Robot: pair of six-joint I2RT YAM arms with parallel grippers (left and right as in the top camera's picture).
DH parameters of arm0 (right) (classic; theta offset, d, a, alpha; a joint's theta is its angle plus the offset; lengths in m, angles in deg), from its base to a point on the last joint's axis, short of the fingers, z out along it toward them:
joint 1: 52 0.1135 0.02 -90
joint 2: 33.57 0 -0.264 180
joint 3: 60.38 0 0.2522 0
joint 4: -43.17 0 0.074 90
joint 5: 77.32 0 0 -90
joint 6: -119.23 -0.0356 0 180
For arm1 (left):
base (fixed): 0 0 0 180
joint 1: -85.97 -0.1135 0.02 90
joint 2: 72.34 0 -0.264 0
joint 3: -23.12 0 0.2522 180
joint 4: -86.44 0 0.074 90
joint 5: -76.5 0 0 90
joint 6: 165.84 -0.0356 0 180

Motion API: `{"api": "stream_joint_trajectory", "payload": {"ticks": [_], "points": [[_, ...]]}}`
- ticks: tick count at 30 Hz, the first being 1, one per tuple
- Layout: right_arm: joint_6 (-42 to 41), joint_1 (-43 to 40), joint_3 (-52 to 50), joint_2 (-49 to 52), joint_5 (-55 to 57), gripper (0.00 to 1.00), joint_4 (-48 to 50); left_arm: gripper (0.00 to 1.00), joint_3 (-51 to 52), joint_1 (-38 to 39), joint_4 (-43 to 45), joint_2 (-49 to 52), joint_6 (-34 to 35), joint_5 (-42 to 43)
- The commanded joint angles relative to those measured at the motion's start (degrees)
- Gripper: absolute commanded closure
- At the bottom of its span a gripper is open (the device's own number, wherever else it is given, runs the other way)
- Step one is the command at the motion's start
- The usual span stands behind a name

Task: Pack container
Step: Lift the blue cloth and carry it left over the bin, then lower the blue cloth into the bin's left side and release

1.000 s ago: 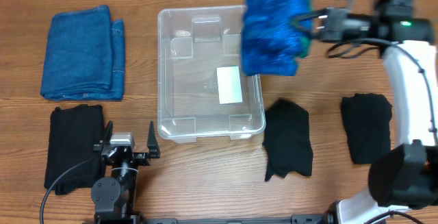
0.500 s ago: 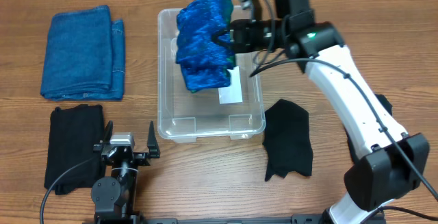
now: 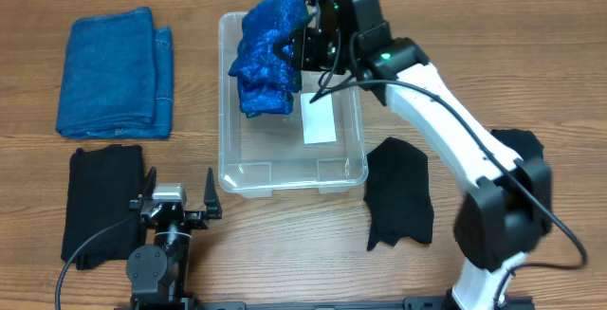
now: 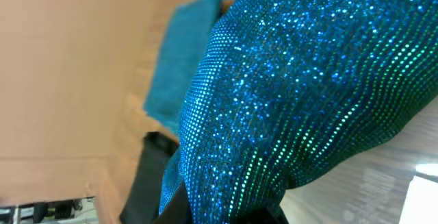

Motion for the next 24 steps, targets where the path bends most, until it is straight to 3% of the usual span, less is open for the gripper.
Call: {"api": "stream_joint_trajectory", "payload": {"ticks": [1, 24], "points": [[0.4, -0.1, 0.7, 2.9, -1.2, 0.94, 2.3, 0.0, 0.2, -0.3, 0.0, -0.4, -1.1, 0.0], [1.9, -0.1, 0.7, 11.6, -11.5, 0.91, 4.7, 0.0, 0.2, -0.3, 0.0, -0.4, -1.1, 0.0]]}}
